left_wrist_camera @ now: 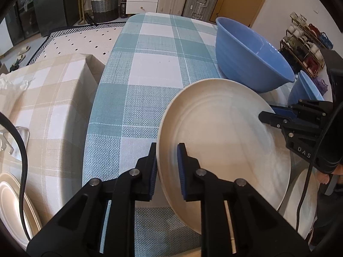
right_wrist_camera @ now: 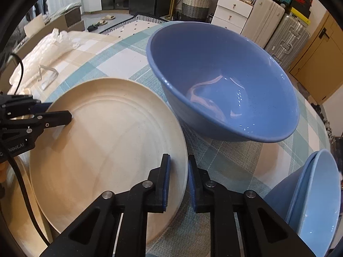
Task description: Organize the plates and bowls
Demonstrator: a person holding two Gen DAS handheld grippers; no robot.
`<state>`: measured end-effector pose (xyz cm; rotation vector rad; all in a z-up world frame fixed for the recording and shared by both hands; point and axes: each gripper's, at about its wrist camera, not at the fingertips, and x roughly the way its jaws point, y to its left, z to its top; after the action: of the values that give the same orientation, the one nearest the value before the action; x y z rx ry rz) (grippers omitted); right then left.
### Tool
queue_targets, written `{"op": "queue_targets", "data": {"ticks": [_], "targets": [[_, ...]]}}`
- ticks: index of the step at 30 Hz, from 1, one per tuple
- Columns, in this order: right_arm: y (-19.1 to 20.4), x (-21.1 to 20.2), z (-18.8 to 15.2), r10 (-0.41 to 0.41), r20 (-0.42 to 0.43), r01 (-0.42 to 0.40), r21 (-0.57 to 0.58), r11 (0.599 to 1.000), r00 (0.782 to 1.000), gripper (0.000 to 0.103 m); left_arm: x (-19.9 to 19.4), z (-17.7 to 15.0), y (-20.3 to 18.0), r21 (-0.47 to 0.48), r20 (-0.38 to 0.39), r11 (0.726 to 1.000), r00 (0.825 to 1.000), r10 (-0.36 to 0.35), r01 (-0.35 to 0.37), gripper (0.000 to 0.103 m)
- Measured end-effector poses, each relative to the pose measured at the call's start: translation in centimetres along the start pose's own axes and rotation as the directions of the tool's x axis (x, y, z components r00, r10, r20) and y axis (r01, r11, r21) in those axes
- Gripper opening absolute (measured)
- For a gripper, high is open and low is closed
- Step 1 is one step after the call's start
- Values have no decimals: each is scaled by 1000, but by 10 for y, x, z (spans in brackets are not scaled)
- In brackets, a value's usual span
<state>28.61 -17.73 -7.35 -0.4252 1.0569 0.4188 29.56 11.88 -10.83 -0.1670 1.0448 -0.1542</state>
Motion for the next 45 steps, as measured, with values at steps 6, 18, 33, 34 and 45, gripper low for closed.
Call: {"op": "queue_targets", "data": {"ticks": [6,18,33,34,45], "targets": [[1,-8,1,5,29,-5,9,1000,1000,13,-12,0,2,-16,30,1000,1000,2,-1,12],[3,-43,3,-6,122,4,21,1000,992,10,-49,0,-4,-20,103,1000,995,17,-15,11],[-4,-96,-9,-14,239,-1,60,998,971,9,-103,-3,-40,18,191,998,980,59,-63,11],[-5,-100,-9,-18,245,3,61,998,969,9,-108,-3,-44,22,196,998,979,58,-63,11],[-6,-152,-22,-45,262,33,52,998,964,9,-148,-17,-75,26,214,997,975,64,-71,11]]}}
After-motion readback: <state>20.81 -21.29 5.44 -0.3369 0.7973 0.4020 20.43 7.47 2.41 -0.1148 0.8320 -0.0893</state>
